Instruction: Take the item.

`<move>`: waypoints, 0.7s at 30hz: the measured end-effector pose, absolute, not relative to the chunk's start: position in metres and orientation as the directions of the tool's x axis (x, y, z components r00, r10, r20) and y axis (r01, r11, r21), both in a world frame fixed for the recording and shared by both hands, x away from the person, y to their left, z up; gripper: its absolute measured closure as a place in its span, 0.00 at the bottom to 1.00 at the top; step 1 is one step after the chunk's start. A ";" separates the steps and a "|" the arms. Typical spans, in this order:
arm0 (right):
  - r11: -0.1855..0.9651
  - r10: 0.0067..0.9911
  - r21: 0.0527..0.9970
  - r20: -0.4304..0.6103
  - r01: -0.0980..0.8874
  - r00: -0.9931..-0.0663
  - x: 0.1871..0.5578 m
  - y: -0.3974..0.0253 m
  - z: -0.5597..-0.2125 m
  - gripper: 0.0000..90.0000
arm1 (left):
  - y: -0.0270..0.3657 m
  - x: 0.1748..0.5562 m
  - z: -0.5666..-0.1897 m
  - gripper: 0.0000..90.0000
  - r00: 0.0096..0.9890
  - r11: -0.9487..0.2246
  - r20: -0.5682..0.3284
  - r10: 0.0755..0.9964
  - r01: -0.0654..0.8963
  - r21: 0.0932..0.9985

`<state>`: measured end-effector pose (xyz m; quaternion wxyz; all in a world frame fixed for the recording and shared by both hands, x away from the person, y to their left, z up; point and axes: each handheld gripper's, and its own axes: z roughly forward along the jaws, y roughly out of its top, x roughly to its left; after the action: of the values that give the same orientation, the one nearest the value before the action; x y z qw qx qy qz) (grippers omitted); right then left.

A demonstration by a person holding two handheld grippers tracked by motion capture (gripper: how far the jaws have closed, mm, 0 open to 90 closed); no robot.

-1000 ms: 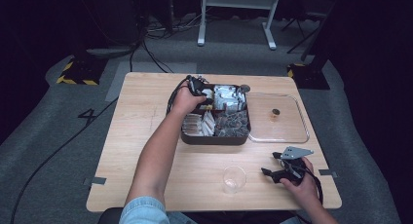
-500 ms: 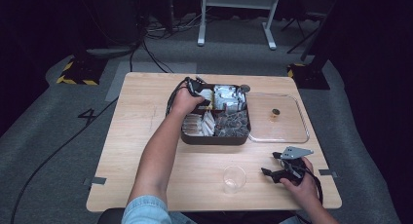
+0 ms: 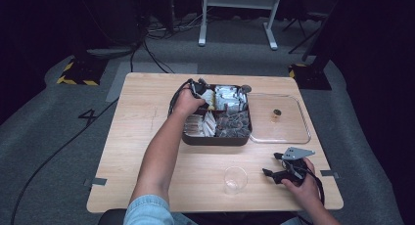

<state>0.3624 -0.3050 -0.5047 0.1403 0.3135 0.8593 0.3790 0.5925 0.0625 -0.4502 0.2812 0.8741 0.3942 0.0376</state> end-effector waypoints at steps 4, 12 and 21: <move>0.517 0.645 0.739 -0.004 0.432 -0.764 0.362 -0.305 -0.505 0.18 | 0.062 0.591 -0.451 0.96 0.698 -0.549 -0.141 0.702 0.656 0.519; 0.516 0.645 0.739 -0.004 0.432 -0.764 0.362 -0.305 -0.505 0.18 | 0.065 0.587 -0.439 1.00 0.718 -0.548 -0.138 0.683 0.627 0.553; 0.516 0.646 0.738 -0.002 0.434 -0.763 0.362 -0.305 -0.505 0.18 | 0.071 0.583 -0.422 1.00 0.728 -0.518 -0.153 0.668 0.602 0.607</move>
<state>0.3622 -0.3049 -0.5047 0.1396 0.3143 0.8593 0.3787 0.5834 0.0712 -0.4222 0.3283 0.8697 0.3651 0.0498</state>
